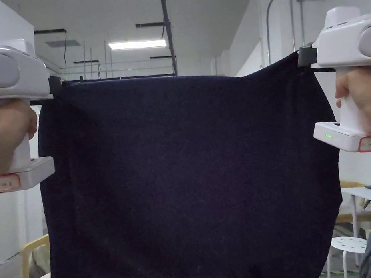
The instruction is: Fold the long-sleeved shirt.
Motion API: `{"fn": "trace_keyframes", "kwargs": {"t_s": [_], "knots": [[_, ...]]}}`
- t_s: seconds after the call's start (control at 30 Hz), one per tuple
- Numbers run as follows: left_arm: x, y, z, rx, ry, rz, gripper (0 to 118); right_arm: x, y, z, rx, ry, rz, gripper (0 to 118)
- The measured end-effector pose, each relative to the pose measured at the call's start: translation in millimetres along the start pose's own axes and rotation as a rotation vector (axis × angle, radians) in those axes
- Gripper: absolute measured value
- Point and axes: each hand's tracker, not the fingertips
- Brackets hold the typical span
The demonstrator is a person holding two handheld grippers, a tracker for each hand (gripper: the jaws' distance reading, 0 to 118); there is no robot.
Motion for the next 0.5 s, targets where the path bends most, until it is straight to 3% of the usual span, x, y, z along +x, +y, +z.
{"fn": "trace_keyframes", "kwargs": {"t_s": [0.23,0.37,0.5], "knots": [[-9.1,-127.7,43.3,-0.188,-0.067,-0.062,9,23.6,-127.9,58.0,-0.203,0.043,-0.078,0],[-17.8,-208.2,95.1,-0.310,-0.108,-0.047,9,33.0,-203.1,121.6,-0.337,0.065,-0.027,0],[-25.7,-284.1,169.1,-0.363,-0.148,-0.010,9,48.3,-267.9,204.9,-0.419,0.090,-0.043,0]]}}
